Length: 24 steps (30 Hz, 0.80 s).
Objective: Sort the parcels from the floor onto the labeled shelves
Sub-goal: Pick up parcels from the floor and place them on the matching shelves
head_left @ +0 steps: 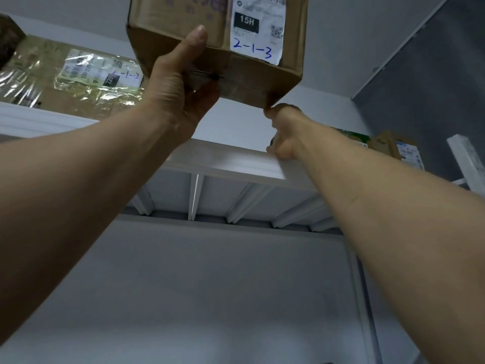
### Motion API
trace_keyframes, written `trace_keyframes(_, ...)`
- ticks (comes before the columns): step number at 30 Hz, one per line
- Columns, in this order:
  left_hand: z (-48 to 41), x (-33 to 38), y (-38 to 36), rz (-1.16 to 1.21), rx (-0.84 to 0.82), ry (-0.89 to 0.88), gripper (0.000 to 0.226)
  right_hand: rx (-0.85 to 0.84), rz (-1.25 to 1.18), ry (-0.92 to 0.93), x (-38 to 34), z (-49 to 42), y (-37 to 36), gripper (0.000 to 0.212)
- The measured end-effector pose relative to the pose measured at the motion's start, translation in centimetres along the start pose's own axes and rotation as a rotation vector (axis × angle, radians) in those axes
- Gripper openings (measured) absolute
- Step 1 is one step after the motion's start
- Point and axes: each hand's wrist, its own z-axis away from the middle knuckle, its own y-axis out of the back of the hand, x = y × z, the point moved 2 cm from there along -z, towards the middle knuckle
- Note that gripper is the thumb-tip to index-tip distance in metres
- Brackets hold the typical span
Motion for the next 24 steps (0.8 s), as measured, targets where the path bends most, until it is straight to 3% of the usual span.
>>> trace_keyframes(3, 0.0, -0.2, -0.2, -0.050, 0.033, 0.011, 0.046, 0.068, -0.212, -0.059, 0.4, 0.6, 1.2, 0.040)
trace_keyframes(5, 0.0, -0.2, -0.1, -0.091, 0.056, 0.008, 0.055, 0.149, -0.330, 0.000, 0.5, 1.2, 1.9, 0.028)
trace_keyframes(9, -0.1, -0.3, 0.3, -0.094, 0.124, 0.004, 0.103, 0.139, -0.353, 0.138, 0.6, 2.3, 2.8, 0.058)
trace_keyframes(12, 0.0, -0.9, 0.0, -0.152, 0.125, 0.007, 0.126, -0.020, -0.276, 0.194, 0.6, 2.7, 2.2, 0.057)
trace_keyframes(14, 0.1, -1.5, -0.2, -0.165, 0.126, 0.022, 0.134, -0.022, -0.288, 0.188, 0.8, 2.7, 1.7, 0.058)
trace_keyframes(16, 0.3, -1.9, -0.3, -0.171, 0.125, 0.072, 0.129, 0.040, -0.351, 0.177, 1.1, 2.4, 1.7, 0.059)
trace_keyframes(19, 0.5, -1.1, -0.1, -0.258, 0.080, 0.119, 0.086, 0.106, -0.440, 0.177, 1.7, 1.8, 2.4, 0.058)
trace_keyframes(21, 0.3, 0.0, 0.6, -0.381, 0.111, 0.058, 0.055, 0.138, -0.401, 0.188, 2.1, 1.6, 3.0, 0.059)
trace_keyframes(24, -0.2, 1.8, 2.1, -0.575, 0.181, -0.040, 0.037, 0.163, -0.349, 0.221, 2.6, 1.4, 3.4, 0.061)
